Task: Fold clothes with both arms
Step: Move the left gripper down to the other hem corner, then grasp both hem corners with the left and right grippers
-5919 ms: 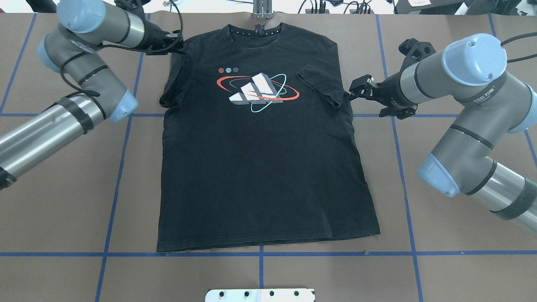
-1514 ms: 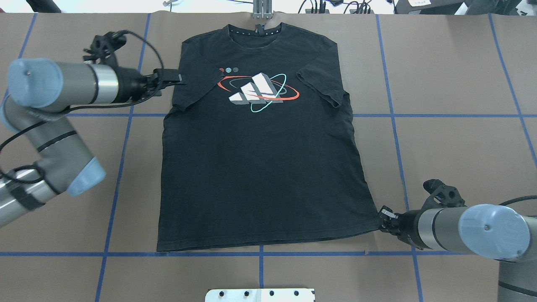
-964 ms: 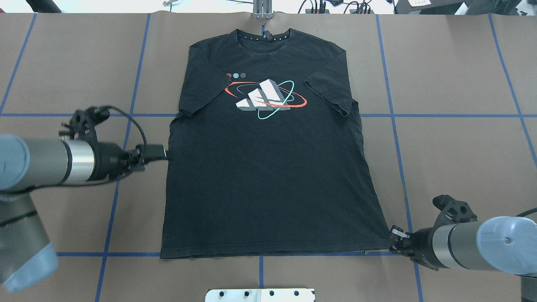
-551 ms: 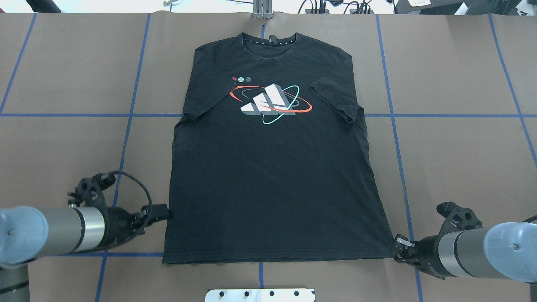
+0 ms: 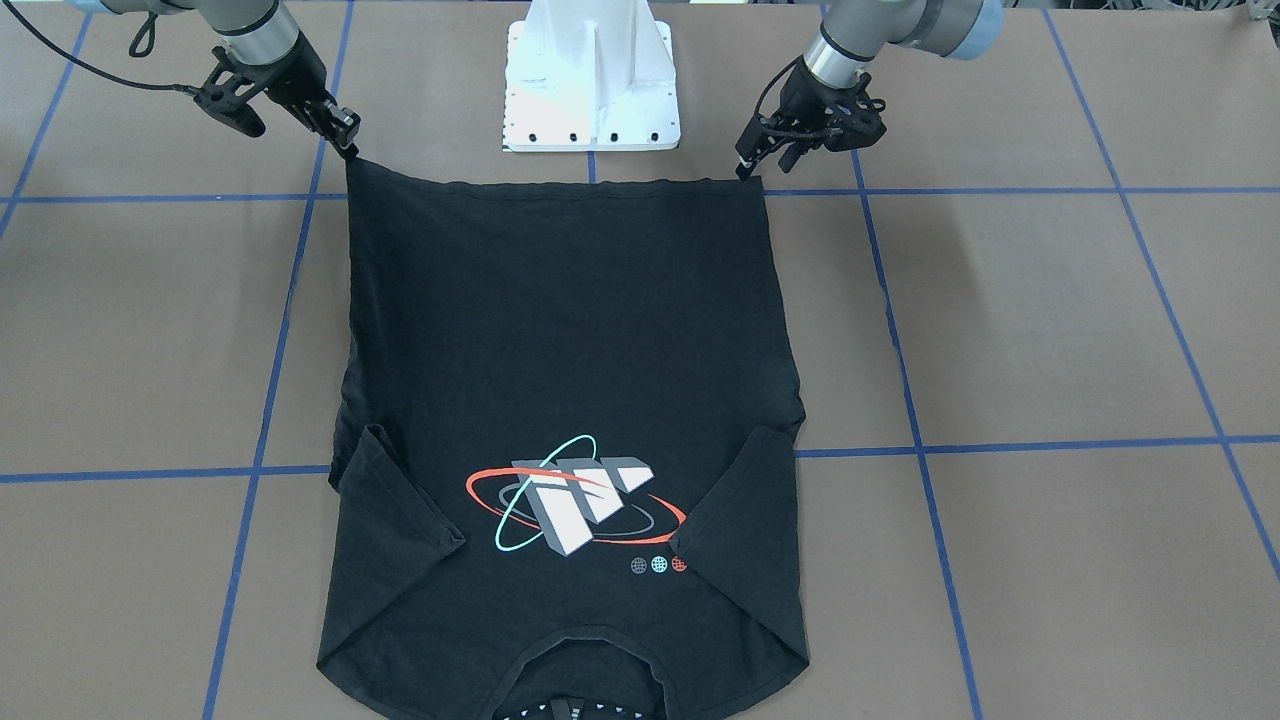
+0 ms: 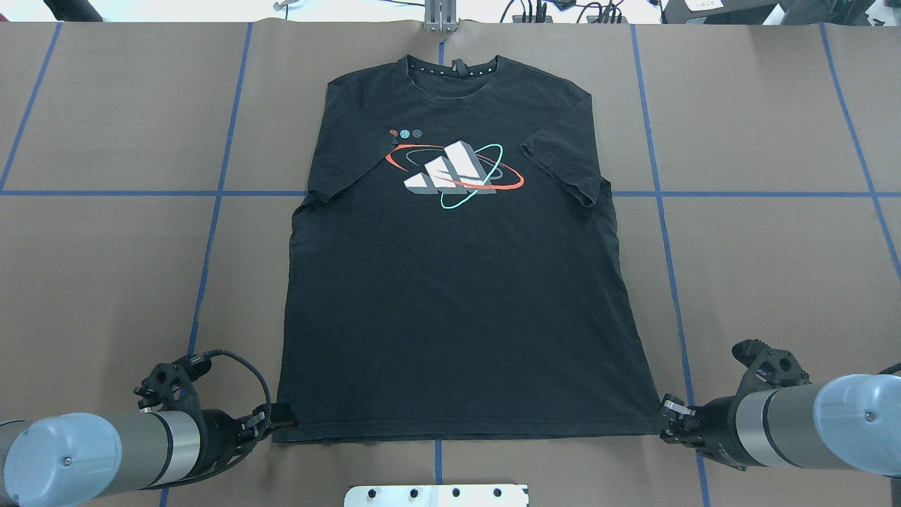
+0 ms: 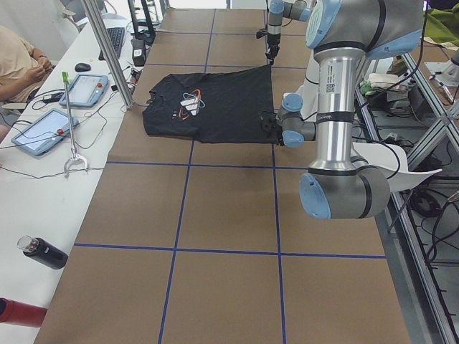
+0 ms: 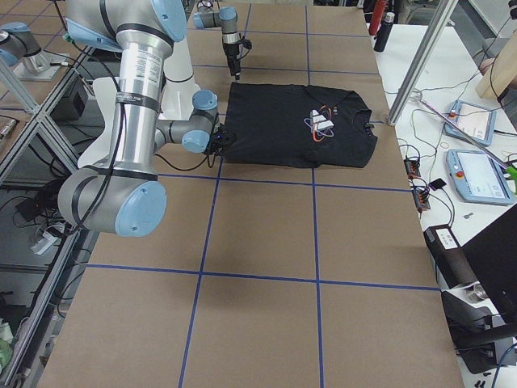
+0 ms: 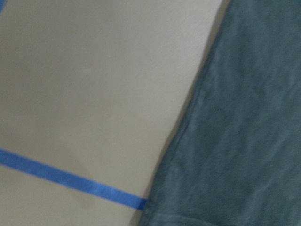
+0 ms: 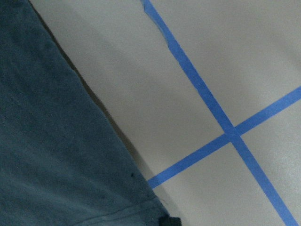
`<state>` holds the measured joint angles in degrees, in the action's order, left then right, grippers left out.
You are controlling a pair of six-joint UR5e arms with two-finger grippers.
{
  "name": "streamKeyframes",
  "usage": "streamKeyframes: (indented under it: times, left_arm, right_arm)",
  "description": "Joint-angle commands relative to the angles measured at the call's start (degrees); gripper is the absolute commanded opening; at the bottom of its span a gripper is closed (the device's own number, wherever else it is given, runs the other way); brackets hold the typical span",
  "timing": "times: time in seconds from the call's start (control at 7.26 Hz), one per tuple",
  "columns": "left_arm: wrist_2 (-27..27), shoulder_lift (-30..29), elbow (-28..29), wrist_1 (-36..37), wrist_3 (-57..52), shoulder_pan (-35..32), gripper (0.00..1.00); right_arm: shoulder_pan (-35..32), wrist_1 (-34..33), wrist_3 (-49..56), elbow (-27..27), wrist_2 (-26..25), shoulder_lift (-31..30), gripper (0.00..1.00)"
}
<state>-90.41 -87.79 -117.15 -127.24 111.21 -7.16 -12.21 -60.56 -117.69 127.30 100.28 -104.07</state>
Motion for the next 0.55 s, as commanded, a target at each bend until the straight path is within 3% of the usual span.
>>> streamKeyframes:
  times: [0.0, 0.41]
  left_arm:
    - [-0.03, -0.45, 0.07, 1.55, 0.32, 0.57, 0.65]
    - [-0.03, -0.98, 0.43, 2.43, 0.41, 0.57, 0.59]
  right_arm:
    - [0.0, 0.09, 0.0, 0.23, 0.0, 0.09, 0.0]
    - [-0.09, 0.09, 0.0, 0.58, 0.0, 0.09, 0.0]
